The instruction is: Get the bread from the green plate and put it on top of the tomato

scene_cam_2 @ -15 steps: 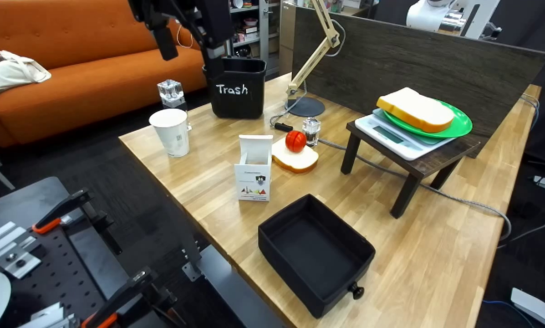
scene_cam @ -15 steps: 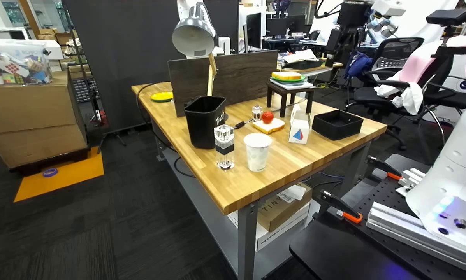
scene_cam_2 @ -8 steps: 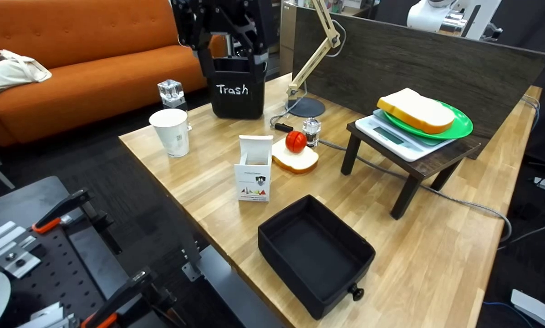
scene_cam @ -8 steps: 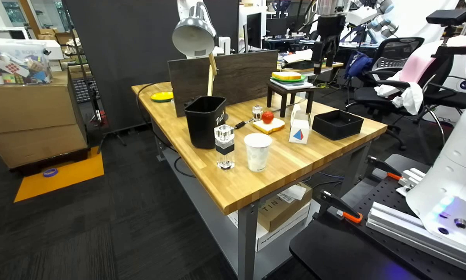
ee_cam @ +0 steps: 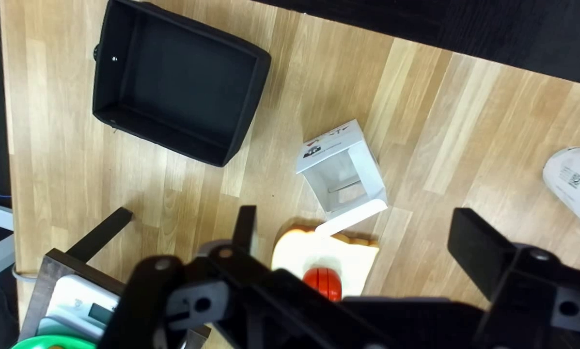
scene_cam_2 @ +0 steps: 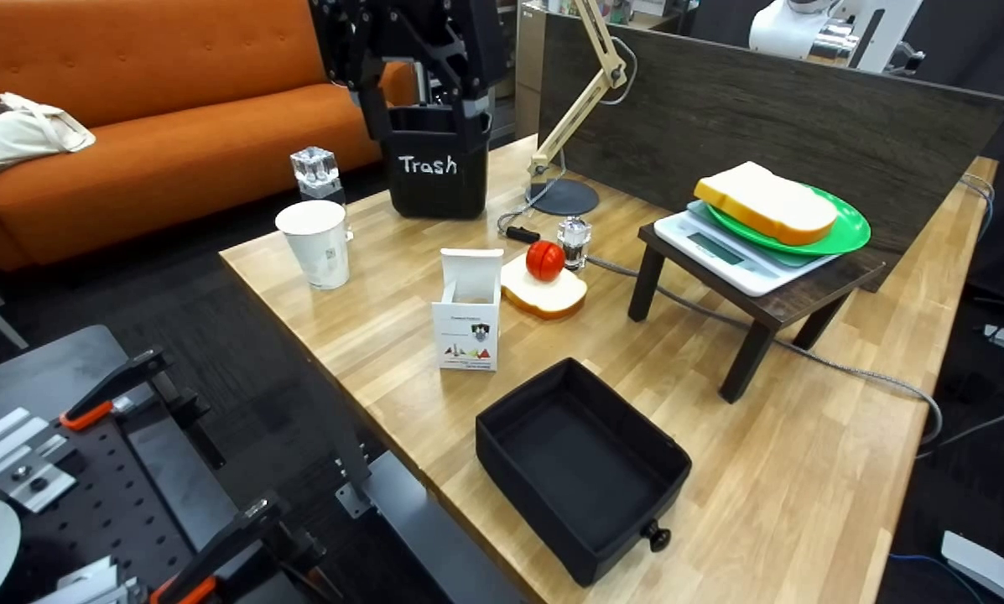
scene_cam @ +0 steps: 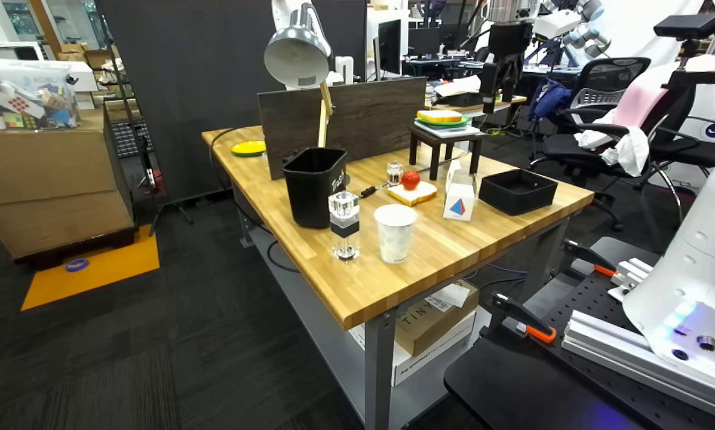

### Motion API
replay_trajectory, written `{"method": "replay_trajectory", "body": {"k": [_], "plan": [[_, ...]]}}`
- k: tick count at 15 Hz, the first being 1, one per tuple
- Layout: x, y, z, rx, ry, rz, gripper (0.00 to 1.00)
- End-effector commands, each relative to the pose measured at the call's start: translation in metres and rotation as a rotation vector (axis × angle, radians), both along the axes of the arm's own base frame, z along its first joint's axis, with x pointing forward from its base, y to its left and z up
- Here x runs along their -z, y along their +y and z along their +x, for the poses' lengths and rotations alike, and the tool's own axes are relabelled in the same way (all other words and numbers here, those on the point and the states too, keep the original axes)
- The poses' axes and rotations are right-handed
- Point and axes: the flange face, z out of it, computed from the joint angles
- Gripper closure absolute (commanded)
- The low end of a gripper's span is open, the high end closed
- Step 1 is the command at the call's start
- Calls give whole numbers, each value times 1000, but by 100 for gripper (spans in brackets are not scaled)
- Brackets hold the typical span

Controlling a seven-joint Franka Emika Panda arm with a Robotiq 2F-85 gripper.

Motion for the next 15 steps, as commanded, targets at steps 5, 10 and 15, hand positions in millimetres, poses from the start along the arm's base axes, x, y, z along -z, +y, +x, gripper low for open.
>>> {"method": "replay_trajectory", "body": {"k": [5, 10, 15], "plan": [[-1, 0, 0, 0, 0, 0, 0], [-2, 2, 5, -16, -5, -15, 0], [-11, 13, 38, -59, -47, -65, 0]]}}
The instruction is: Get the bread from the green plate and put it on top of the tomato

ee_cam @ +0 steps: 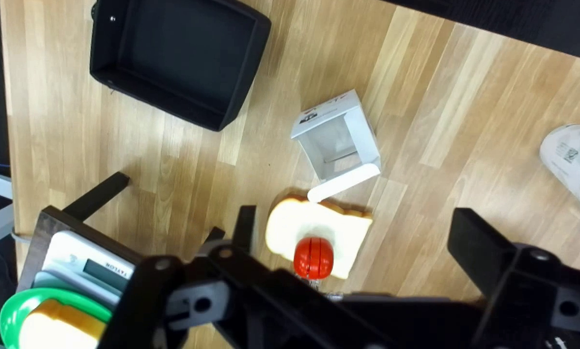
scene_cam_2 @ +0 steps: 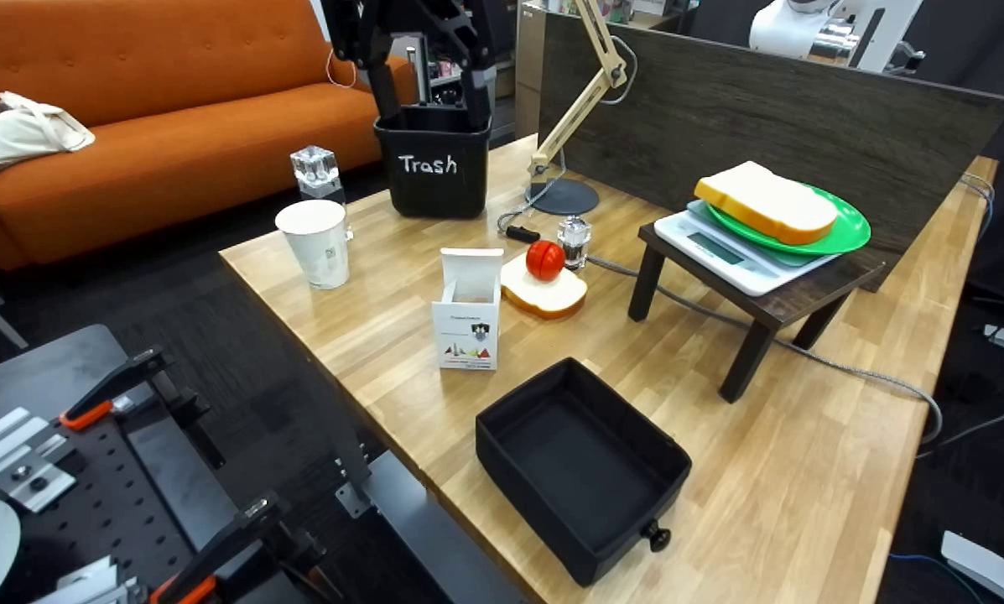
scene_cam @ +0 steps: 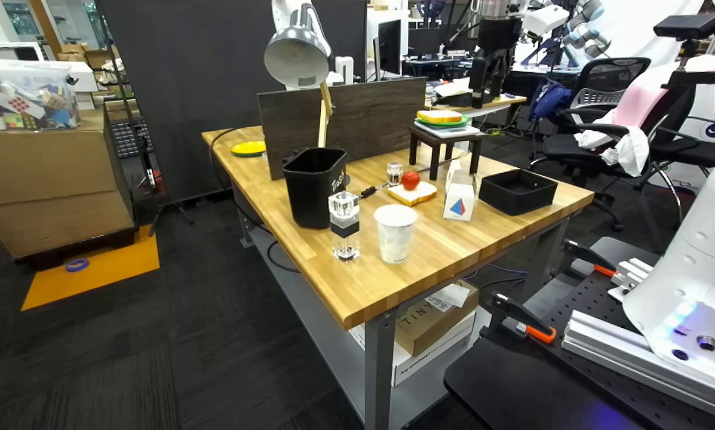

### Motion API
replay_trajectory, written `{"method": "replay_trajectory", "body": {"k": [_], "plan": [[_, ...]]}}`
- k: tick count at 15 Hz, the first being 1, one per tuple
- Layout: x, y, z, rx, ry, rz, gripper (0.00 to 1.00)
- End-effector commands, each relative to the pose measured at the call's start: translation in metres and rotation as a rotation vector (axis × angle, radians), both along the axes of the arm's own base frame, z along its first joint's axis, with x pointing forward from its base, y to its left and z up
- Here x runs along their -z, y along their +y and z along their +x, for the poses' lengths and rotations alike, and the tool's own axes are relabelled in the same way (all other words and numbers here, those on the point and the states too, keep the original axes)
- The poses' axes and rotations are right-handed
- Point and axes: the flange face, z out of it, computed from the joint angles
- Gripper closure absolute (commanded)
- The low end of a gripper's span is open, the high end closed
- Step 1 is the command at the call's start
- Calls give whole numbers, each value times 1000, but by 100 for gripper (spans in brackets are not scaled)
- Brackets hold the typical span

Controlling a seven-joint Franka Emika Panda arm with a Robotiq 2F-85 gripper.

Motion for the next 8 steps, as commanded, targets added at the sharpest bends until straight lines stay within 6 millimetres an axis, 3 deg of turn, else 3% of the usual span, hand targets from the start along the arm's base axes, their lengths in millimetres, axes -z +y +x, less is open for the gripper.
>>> {"method": "replay_trajectory", "body": {"k": [1, 8], "plan": [[-1, -2, 28, -31, -3, -64, 0], [29, -2, 102, -164, 93, -349, 0]]}}
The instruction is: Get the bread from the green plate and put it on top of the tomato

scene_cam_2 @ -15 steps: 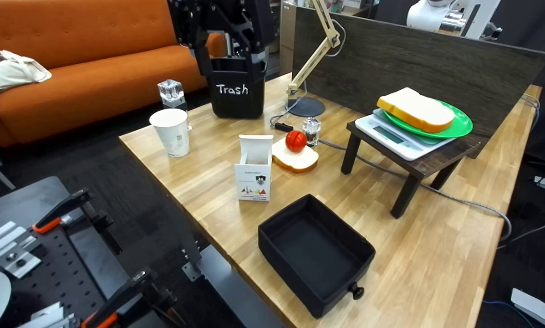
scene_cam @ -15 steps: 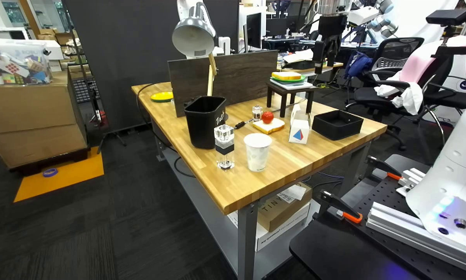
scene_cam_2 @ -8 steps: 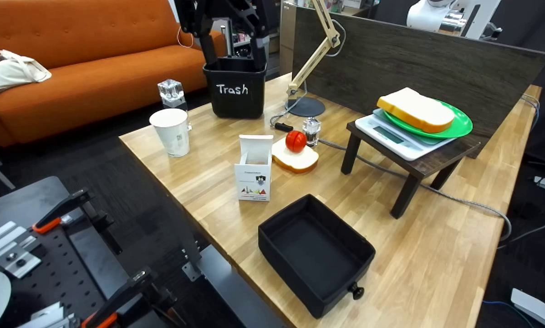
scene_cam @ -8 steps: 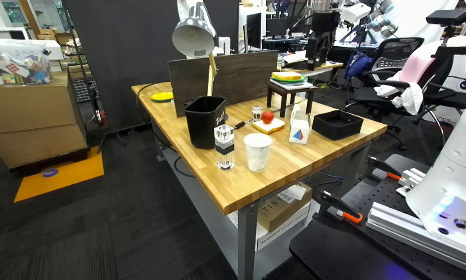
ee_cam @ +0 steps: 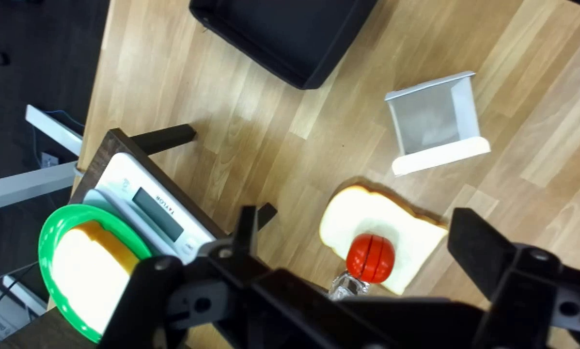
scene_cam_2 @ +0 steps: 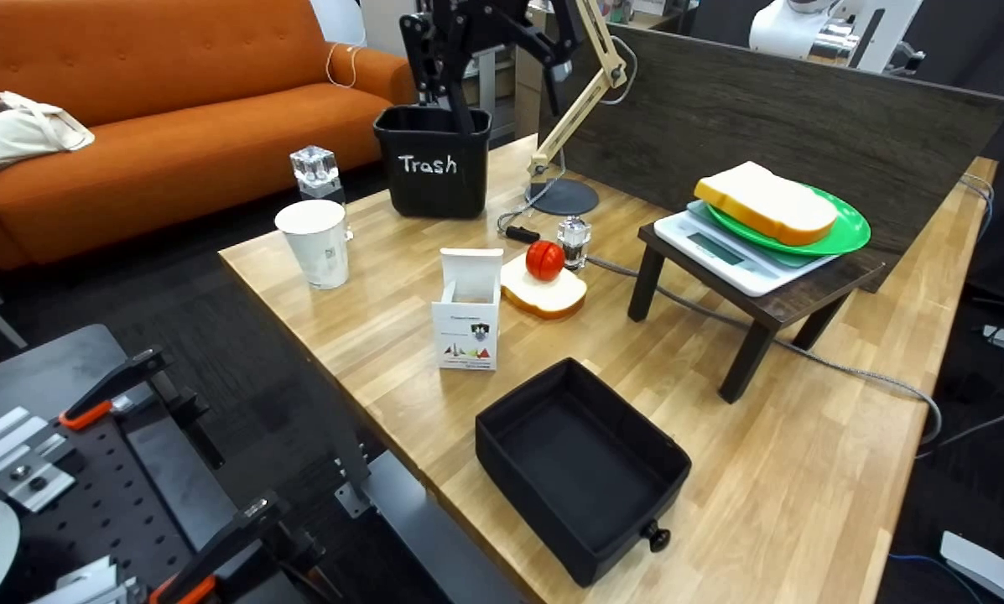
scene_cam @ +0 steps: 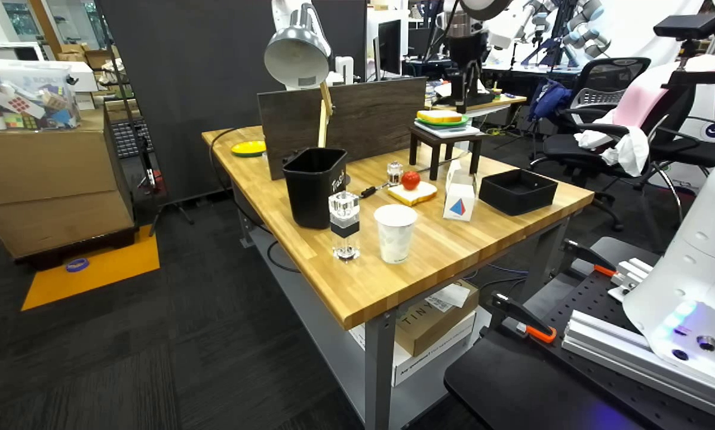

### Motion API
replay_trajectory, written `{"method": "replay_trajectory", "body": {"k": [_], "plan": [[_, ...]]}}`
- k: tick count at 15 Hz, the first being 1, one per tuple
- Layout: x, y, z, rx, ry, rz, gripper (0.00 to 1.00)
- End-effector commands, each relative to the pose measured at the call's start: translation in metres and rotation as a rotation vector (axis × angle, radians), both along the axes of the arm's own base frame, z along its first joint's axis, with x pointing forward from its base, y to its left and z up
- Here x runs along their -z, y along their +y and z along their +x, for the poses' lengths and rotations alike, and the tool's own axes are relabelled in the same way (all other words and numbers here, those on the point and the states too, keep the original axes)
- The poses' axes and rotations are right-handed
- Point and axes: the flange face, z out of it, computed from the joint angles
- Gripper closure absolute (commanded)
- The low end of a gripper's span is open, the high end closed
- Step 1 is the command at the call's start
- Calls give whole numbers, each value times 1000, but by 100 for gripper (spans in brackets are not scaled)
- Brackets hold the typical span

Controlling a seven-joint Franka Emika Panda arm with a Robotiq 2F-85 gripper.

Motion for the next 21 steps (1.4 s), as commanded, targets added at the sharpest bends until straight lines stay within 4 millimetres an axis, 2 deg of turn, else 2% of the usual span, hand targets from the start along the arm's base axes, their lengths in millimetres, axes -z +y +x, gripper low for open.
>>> {"method": "replay_trajectory", "body": {"k": [1, 3, 11, 13, 17, 21], "plan": [[4, -2, 11, -14, 6, -41, 0], [12, -3, 18, -10, 14, -49, 0], [7, -2, 15, -11, 6, -48, 0], [9, -9, 18, -17, -6, -30, 0], [8, -22, 43, -81, -61, -25, 0], [11, -39, 76, -201, -41, -233, 0]]}}
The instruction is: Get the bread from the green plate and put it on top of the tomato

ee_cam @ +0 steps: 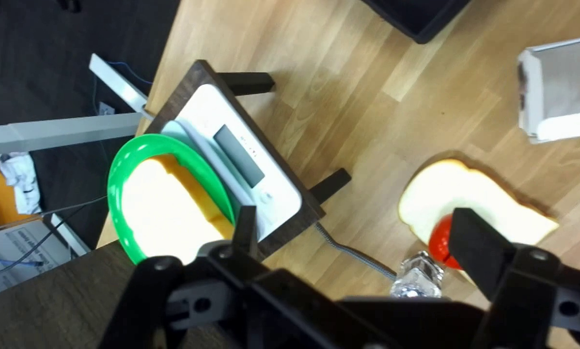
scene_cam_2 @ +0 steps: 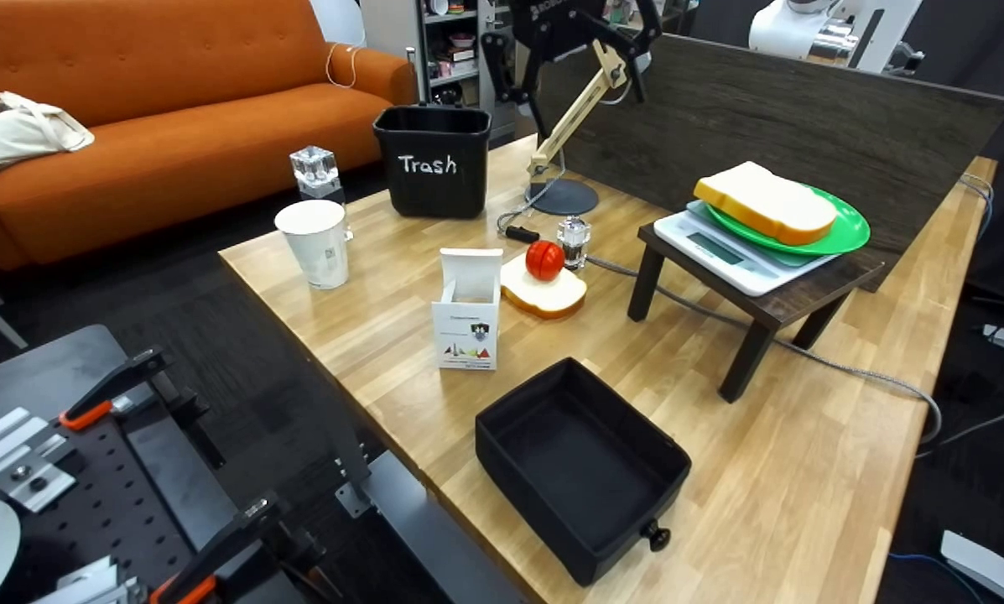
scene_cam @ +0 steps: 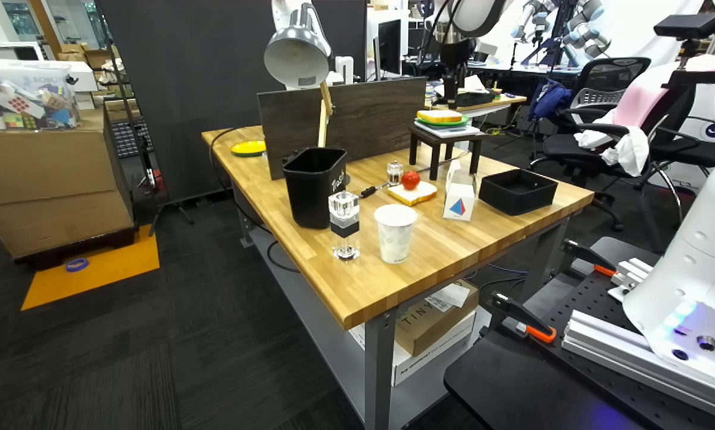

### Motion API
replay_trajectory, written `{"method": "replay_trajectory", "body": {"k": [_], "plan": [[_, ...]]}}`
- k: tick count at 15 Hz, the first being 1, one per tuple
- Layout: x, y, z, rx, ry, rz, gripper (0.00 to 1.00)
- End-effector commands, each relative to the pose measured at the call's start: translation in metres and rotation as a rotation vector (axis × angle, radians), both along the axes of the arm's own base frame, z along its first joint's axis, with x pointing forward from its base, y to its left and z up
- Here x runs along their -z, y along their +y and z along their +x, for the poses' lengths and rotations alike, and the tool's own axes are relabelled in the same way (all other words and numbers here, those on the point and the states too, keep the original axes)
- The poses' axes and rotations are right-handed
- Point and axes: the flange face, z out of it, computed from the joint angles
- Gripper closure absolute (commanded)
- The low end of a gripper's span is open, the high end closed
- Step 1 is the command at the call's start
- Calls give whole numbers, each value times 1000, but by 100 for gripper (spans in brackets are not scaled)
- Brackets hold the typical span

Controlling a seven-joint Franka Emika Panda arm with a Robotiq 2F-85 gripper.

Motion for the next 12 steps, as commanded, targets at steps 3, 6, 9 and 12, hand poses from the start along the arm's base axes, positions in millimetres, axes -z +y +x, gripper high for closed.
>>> {"method": "replay_trajectory", "body": {"k": [3, 6, 9, 12], "plan": [[12, -14, 51, -169, 16, -281, 0], [23, -18, 76, -215, 6, -391, 0], [29, -17, 76, -211, 12, -369, 0], [35, -20, 86, -211, 11, -376, 0]]}}
